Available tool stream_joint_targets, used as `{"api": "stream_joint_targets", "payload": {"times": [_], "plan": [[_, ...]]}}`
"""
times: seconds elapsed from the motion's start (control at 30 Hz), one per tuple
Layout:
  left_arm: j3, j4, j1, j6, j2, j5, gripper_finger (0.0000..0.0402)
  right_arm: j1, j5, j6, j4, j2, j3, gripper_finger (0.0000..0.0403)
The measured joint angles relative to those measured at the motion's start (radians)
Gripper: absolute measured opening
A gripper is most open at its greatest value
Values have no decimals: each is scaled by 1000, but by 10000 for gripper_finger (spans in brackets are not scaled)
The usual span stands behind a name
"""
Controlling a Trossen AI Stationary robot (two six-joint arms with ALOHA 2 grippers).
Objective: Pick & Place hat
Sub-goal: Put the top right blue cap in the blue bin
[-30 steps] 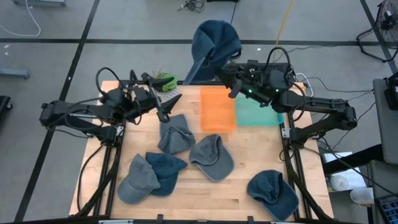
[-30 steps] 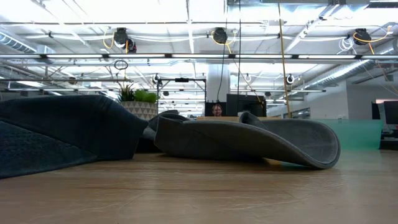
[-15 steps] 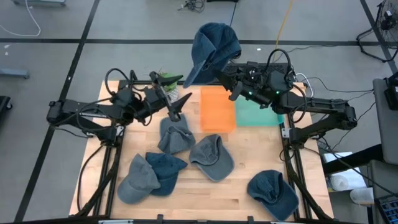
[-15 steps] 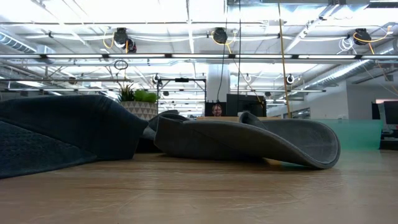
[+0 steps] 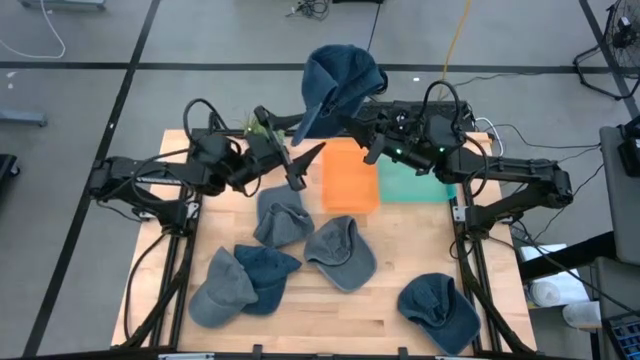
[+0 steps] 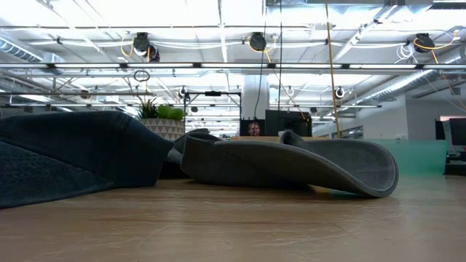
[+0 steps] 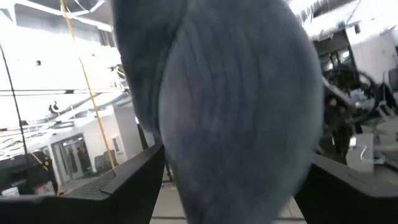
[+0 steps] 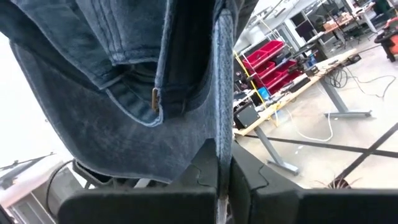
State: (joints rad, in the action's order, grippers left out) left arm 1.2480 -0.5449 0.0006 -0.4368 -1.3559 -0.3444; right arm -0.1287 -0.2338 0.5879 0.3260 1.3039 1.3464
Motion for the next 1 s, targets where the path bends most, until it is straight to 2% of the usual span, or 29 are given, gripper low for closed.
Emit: {"api": "stream_joint_targets", "payload": {"times": [0.1,0.2,0.77,1.0], "plan": [[0,3,0,45,1,0,318,0,-3,-1,3,-2,0,0],[0,14,0,65,8,0,288,0,-5,-2,2,-2,0,0],[0,9,2,49,9,-42,24,1,-18,-5,25,-8,0,9],[-1,-7,1,-4,8,-27,10,0,-1,-41,24,-15,0,55]]}}
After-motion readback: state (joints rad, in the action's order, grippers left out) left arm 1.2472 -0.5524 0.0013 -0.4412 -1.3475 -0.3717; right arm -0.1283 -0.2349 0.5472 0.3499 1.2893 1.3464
